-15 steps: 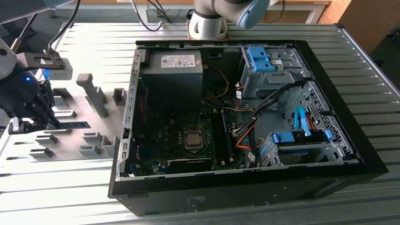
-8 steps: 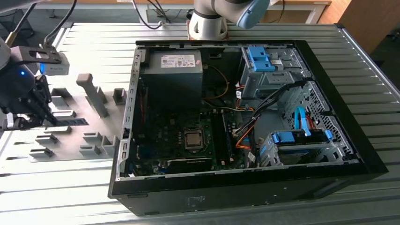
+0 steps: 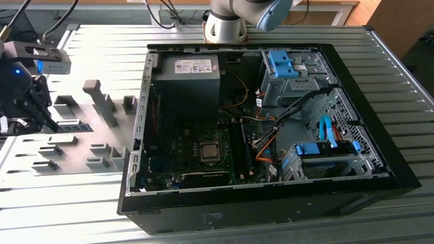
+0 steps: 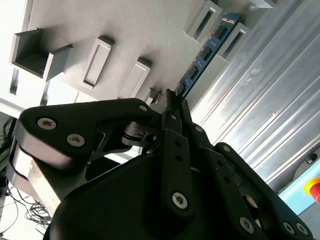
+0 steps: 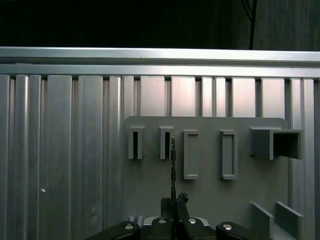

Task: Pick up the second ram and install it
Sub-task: 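Pick up the second ram and move it above second insertion slot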

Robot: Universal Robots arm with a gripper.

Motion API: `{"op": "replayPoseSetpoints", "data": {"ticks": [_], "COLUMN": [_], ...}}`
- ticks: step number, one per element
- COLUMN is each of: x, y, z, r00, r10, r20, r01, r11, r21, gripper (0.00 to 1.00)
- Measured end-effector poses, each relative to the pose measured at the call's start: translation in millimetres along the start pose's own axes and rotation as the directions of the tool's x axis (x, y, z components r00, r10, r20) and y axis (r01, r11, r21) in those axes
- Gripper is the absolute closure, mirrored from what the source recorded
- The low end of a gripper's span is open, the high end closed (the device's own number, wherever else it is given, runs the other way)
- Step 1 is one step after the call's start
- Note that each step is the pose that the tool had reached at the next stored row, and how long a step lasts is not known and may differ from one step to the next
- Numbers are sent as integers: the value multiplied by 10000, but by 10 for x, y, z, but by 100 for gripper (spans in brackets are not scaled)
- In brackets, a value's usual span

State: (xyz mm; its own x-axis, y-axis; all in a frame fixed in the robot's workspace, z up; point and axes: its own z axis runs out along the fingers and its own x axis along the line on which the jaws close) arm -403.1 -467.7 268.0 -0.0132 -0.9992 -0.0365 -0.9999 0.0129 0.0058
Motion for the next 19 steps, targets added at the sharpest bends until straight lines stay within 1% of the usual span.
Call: {"op": "replayPoseSetpoints", "data": {"ticks": [8, 19], "x": [-5, -10], "y": [1, 1], "z": [-119, -238], "r00": [10000, 10000], "r10": [0, 0], "r20": [0, 0], "r01": [0, 0], "r11": [10000, 10000], "r21": [0, 0], "gripper": [86, 86]}}
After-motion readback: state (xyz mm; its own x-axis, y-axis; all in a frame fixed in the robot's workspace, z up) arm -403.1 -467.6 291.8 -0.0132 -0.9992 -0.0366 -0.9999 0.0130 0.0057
